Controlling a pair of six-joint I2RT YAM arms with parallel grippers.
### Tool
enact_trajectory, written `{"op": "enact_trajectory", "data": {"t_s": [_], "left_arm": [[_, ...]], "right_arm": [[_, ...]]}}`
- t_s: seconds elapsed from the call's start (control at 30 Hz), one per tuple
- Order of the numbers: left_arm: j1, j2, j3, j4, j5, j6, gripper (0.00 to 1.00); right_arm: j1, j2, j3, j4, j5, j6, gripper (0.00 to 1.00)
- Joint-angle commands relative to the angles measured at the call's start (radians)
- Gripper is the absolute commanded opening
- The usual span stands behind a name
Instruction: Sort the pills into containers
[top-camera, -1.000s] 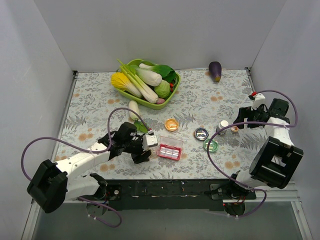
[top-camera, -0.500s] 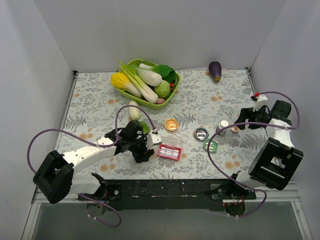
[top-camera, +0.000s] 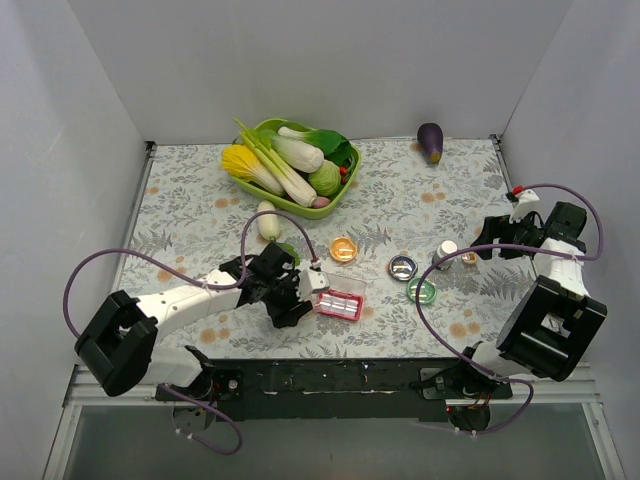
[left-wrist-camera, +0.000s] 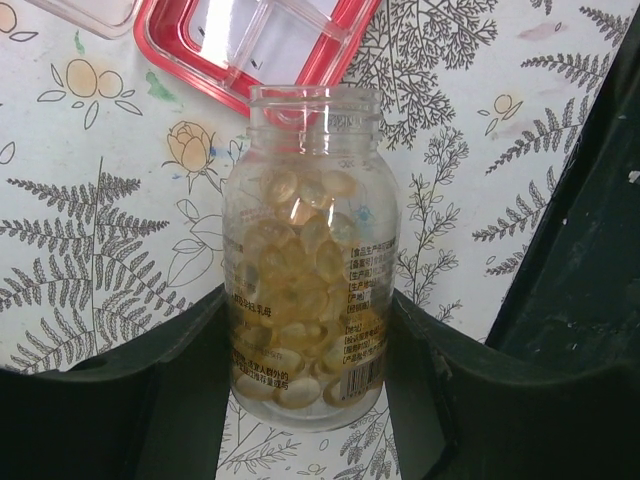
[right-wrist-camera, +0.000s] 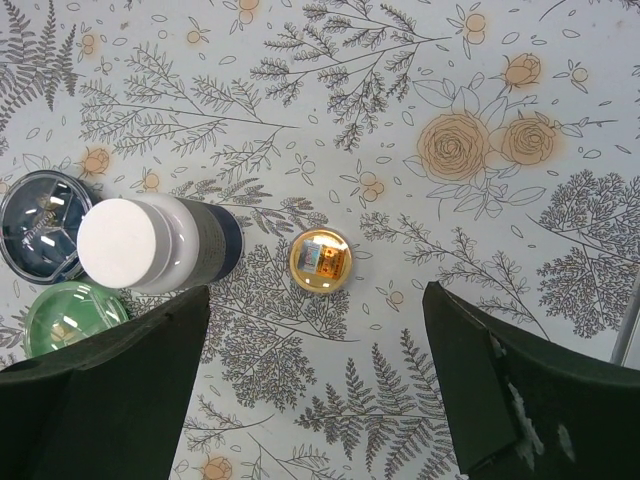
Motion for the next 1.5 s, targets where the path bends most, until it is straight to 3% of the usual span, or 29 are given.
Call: {"op": "enact_trajectory", "data": {"t_s": [0.0,1.47], "left_arm": [[-0.011,0.013,0.056,-0.016,-0.031,-0.007,0.00],[-0.122,0.146,0.265,-0.234,-0.227,-0.031,0.00]], "right_arm": [[-0.010,-0.023,-0.004,0.015,-0.033,-0.011,0.95],[-0.034,-0.009,-0.002,0.004,-0.054,-0.019,0.98]]}}
